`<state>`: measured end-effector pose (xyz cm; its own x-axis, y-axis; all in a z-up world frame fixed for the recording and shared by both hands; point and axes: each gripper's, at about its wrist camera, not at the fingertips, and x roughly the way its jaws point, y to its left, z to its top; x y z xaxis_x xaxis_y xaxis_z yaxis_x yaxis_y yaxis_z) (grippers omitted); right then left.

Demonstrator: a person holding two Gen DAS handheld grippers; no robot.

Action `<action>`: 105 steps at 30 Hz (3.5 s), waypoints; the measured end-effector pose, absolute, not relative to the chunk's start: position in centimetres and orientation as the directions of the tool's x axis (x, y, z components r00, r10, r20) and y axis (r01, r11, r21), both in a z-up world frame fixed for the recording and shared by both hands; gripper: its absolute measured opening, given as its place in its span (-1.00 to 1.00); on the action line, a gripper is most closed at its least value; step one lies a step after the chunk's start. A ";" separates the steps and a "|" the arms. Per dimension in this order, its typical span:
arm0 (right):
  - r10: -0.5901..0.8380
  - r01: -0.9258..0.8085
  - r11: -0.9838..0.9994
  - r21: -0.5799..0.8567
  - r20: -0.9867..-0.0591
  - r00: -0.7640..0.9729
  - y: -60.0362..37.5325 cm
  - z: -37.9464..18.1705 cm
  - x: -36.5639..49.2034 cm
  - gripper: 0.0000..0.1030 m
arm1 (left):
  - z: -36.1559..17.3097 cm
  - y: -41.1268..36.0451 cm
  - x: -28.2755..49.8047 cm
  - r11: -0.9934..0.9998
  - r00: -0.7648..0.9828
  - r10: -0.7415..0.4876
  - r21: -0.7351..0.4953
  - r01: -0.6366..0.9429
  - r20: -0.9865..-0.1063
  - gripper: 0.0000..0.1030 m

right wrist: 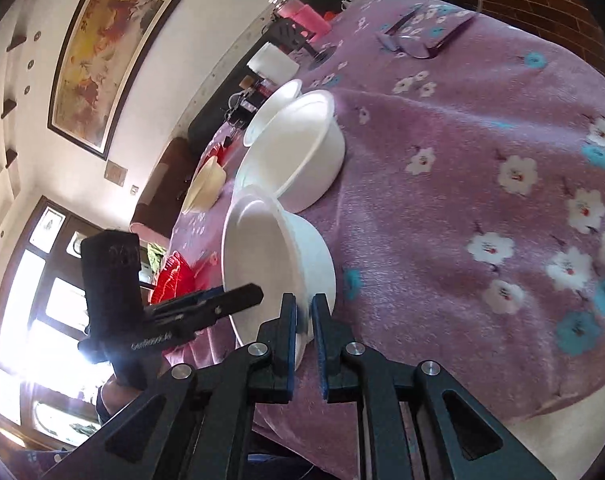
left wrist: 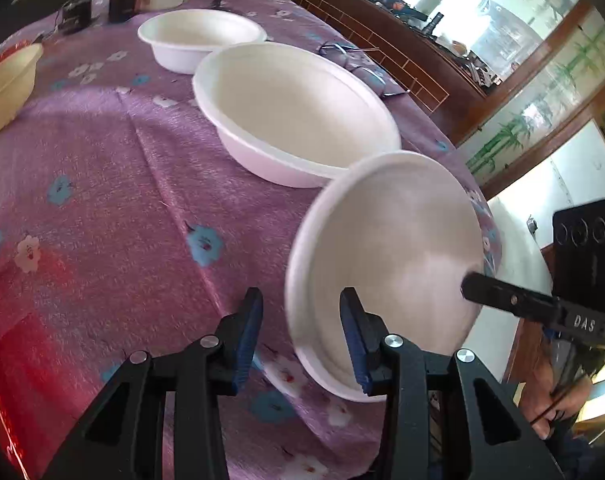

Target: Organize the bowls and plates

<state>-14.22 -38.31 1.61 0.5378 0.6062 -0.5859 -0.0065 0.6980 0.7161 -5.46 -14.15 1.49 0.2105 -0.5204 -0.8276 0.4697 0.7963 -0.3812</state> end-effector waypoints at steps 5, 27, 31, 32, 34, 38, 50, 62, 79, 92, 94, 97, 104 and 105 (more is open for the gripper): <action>0.490 -0.010 0.807 0.591 -0.658 0.572 -37.1 2.1 -14.8 -0.72 | 1.6 -14.9 -5.6 0.803 0.256 -0.512 -0.352 0.480 -0.820 -0.41; 0.295 -0.074 0.939 0.335 -0.679 0.672 -32.2 3.7 -15.2 -0.66 | 3.7 -13.9 -9.9 0.831 0.479 -0.434 -0.134 0.540 -0.763 -0.65; 0.333 -0.123 0.932 0.341 -0.670 0.664 -30.3 4.5 -14.8 -0.66 | 4.4 -11.7 -10.0 0.851 0.500 -0.427 -0.148 0.504 -0.753 -0.65; 0.342 -0.134 0.930 0.344 -0.668 0.661 -29.9 4.6 -14.7 -0.66 | 4.6 -10.9 -10.1 0.858 0.509 -0.422 -0.148 0.492 -0.750 -0.65; 0.365 -0.158 0.923 0.352 -0.664 0.653 -28.9 5.1 -14.2 -0.66 | 5.0 -9.9 -10.2 0.867 0.522 -0.413 -0.146 0.476 -0.746 -0.65; 0.397 -0.212 0.914 0.347 -0.652 0.646 -26.4 6.2 -13.2 -0.66 | 5.8 -7.1 -10.4 0.889 0.550 -0.396 -0.158 0.430 -0.735 -0.65; 0.533 -0.415 0.843 0.342 -0.636 0.558 -15.5 8.4 -9.6 -0.65 | 7.5 4.3 -11.3 0.962 0.656 -0.270 -0.168 0.216 -0.705 -0.64; 0.575 -0.493 0.795 0.353 -0.695 0.432 -6.7 6.0 -6.5 -0.65 | 5.5 11.6 -11.3 0.980 0.643 -0.181 -0.192 0.054 -0.744 -0.63; 0.549 -0.477 0.810 0.342 -0.729 0.409 -5.6 4.2 -5.7 -0.61 | 3.7 13.4 -10.7 0.973 0.618 -0.186 -0.230 0.008 -0.764 -0.39; 0.593 -0.468 0.793 0.390 -0.668 0.449 -8.2 5.9 -6.7 -0.18 | 4.4 14.2 -11.1 0.970 0.631 -0.180 -0.243 -0.013 -0.755 -0.31; 0.594 -0.459 0.795 0.397 -0.661 0.458 -8.8 6.2 -6.8 -0.18 | 4.6 14.4 -11.3 0.969 0.633 -0.181 -0.248 -0.017 -0.752 -0.31; 0.597 -0.444 0.796 0.411 -0.651 0.469 -9.7 6.4 -6.6 -0.10 | 4.9 14.4 -11.5 0.968 0.632 -0.184 -0.251 -0.018 -0.752 -0.29; 0.598 -0.416 0.799 0.433 -0.638 0.485 -11.7 6.6 -6.1 -0.08 | 5.8 14.4 -11.8 0.964 0.633 -0.200 -0.265 -0.009 -0.748 -0.23; 0.596 -0.411 0.801 0.435 -0.636 0.489 -12.0 6.6 -6.0 -0.08 | 5.9 14.4 -11.8 0.963 0.631 -0.205 -0.269 -0.006 -0.748 -0.23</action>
<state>-5.98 -11.98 6.60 0.4893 0.5965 -0.6362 -0.4106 0.8012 0.4353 -11.83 14.38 5.88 0.6307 -0.2051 -0.7484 -0.0058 0.9632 -0.2688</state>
